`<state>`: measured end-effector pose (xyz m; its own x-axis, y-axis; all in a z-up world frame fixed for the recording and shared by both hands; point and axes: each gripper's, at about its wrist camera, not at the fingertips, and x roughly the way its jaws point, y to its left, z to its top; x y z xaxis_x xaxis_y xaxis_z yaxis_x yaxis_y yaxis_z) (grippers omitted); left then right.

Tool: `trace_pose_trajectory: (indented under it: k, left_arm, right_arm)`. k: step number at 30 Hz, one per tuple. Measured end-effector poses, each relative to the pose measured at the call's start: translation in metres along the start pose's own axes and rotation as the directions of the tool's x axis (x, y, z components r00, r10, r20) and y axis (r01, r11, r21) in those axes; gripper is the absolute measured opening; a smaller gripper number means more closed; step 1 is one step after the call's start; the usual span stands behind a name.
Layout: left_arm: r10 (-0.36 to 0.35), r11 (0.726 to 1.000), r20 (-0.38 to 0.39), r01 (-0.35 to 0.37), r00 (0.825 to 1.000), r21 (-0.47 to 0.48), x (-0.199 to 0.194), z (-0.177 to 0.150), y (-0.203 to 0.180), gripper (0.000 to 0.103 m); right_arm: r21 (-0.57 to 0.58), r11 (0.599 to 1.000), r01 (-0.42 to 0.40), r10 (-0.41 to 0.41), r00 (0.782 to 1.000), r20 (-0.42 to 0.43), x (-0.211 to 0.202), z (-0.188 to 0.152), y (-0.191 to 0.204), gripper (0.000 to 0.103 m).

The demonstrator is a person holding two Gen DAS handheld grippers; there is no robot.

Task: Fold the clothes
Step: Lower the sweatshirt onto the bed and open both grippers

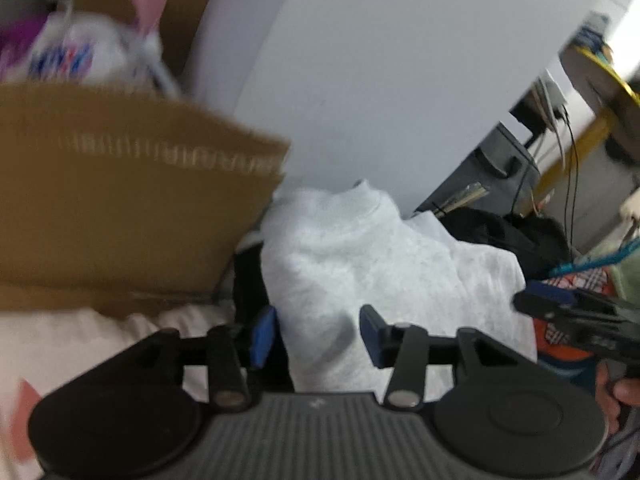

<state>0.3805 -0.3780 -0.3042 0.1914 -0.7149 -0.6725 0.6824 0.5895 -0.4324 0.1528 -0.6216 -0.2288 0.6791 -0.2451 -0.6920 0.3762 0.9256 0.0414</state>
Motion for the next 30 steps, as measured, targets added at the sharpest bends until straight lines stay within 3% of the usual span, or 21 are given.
trace_pose_trajectory:
  k: [5,7,10,15,17,19,22,26,30]
  left_arm:
    - [-0.044,0.994,0.050,0.038,0.998,0.106,-0.008,0.011,-0.031,0.044]
    - [0.006,0.992,0.037,-0.011,0.999,0.129,0.008,0.014,-0.042,0.042]
    - [0.094,0.980,0.016,-0.095,0.995,0.176,0.034,0.017,-0.058,0.032]
    - [0.151,0.968,0.006,-0.149,0.989,0.203,0.057,0.021,-0.062,0.031]
    - [0.210,0.955,-0.004,-0.205,0.978,0.213,0.062,0.020,-0.058,0.011]
    - [0.276,0.932,-0.010,-0.265,0.961,0.247,0.065,0.020,-0.055,0.004]
    - [0.260,0.945,0.012,-0.257,0.966,0.202,0.055,0.022,-0.058,0.006]
    - [0.224,0.945,0.018,-0.222,0.974,0.239,0.039,0.017,-0.066,0.020]
    - [0.182,0.944,0.004,-0.176,0.983,0.280,0.028,0.007,-0.080,0.023]
  right_arm:
    - [-0.018,1.000,-0.007,0.007,1.000,-0.022,0.021,-0.002,-0.007,0.058]
    - [-0.037,0.999,0.003,-0.004,1.000,-0.030,0.032,0.000,-0.009,0.058]
    - [-0.041,0.999,0.025,-0.026,0.999,-0.044,0.048,0.003,-0.015,0.058]
    - [-0.036,0.997,0.063,-0.064,0.997,-0.050,0.062,0.005,-0.027,0.055]
    - [-0.032,0.997,0.072,-0.073,0.995,-0.061,0.068,0.007,-0.029,0.051]
    - [-0.028,0.996,0.080,-0.082,0.994,-0.073,0.075,0.009,-0.032,0.048]
    - [-0.016,0.995,0.094,-0.095,0.992,-0.082,0.079,0.013,-0.035,0.041]
    - [0.008,0.995,0.099,-0.099,0.993,-0.059,0.067,0.019,-0.033,0.041]
    - [0.031,0.999,0.044,-0.042,0.997,-0.058,0.051,0.014,-0.010,0.041]
